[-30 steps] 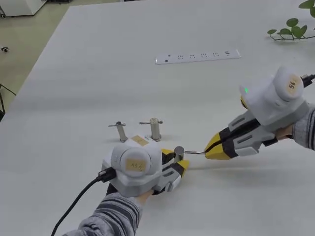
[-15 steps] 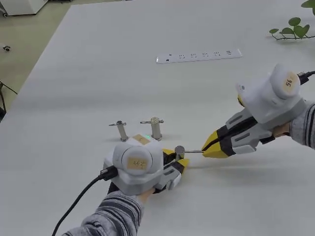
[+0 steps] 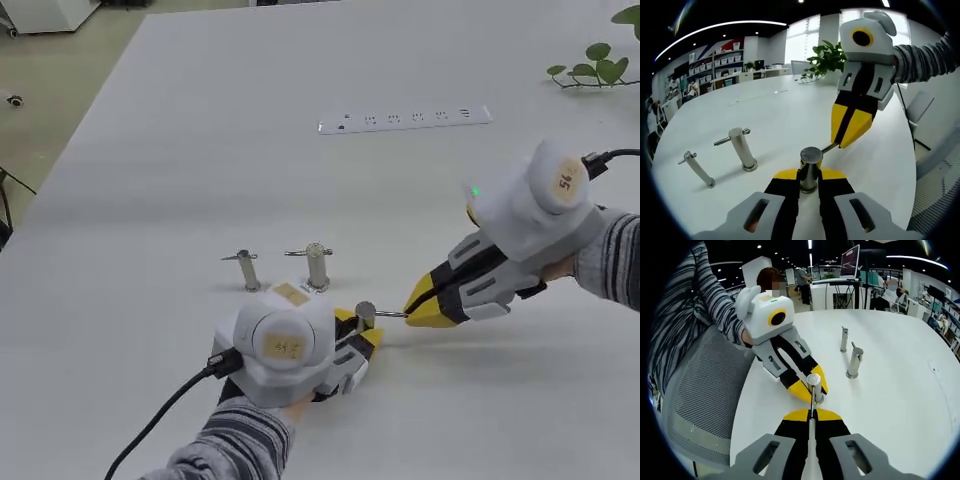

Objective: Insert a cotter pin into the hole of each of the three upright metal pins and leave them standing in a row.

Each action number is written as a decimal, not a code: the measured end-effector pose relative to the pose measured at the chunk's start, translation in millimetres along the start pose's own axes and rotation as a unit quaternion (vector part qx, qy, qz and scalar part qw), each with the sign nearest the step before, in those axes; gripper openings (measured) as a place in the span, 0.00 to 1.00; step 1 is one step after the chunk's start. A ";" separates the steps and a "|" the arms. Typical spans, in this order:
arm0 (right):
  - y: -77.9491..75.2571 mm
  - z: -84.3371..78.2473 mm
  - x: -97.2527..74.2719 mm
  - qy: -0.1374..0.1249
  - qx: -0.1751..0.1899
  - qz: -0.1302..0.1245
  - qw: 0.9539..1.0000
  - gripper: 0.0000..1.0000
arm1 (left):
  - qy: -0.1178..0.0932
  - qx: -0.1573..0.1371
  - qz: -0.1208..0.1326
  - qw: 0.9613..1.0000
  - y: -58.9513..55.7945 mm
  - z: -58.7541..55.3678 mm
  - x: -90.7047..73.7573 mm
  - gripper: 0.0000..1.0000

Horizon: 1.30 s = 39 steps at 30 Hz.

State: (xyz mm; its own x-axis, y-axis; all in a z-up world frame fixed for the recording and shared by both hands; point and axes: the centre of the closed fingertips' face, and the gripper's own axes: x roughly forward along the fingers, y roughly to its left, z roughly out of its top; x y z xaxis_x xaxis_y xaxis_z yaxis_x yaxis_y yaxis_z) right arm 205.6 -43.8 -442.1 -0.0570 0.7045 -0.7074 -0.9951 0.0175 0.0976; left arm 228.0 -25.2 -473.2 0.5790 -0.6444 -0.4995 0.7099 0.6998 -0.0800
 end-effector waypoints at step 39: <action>-9.8 19.6 19.0 -0.004 -0.009 -0.034 0.999 0.03 | -0.013 -0.021 0.036 0.999 3.5 0.1 1.2 0.10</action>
State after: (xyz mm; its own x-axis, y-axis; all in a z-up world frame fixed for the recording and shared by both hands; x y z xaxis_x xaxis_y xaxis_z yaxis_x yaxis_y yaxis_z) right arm 215.9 -16.7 -442.8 0.0105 0.7083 -0.7058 -0.9979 0.0526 0.0380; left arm 231.2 -23.6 -474.0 0.6382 -0.5992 -0.4835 0.6487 0.7567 -0.0815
